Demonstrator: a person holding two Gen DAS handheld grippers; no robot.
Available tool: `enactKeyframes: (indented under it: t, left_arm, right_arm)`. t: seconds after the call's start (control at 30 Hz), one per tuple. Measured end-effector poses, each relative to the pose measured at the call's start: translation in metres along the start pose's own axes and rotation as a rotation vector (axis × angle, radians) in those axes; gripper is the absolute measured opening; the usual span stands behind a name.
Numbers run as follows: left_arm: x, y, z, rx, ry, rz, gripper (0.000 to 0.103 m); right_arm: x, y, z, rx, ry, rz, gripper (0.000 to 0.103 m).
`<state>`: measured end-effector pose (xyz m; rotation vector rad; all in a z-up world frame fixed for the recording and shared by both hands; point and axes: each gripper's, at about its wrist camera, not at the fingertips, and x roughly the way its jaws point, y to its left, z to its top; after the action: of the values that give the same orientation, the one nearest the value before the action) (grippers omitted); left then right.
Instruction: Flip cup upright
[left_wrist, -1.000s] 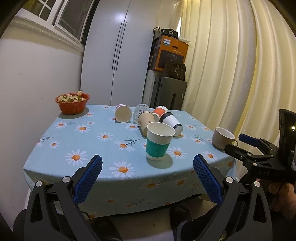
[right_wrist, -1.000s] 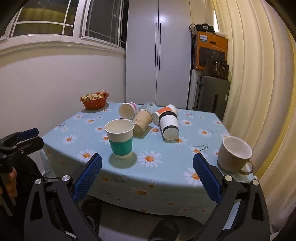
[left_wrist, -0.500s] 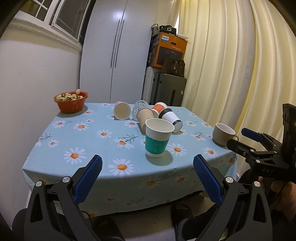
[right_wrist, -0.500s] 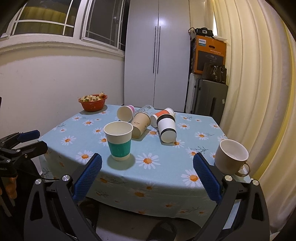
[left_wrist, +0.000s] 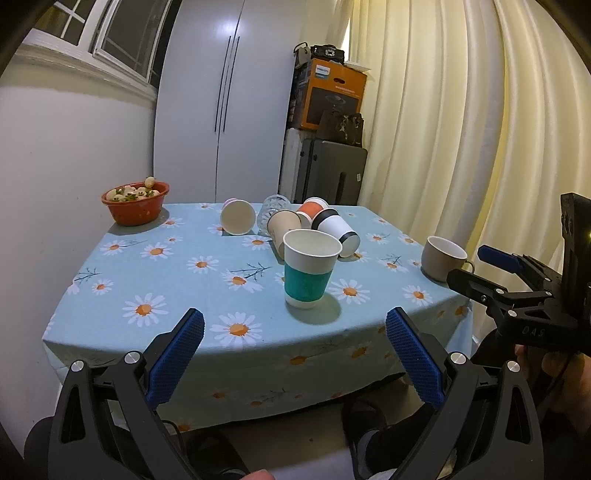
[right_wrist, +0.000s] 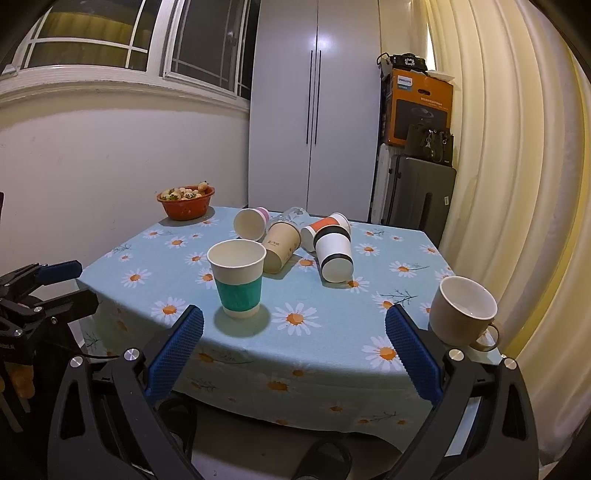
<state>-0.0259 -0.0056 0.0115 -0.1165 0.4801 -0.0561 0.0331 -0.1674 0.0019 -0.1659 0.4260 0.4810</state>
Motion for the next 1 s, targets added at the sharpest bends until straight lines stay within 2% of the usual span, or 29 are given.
enactKeyframes:
  t: [1.0]
  left_arm:
    - [0.0026,-0.0003,-0.0009,-0.007,0.014,-0.013,0.096]
  right_arm:
    - [0.0056,0.0071,-0.0037,-0.028,0.016,0.011,0.098]
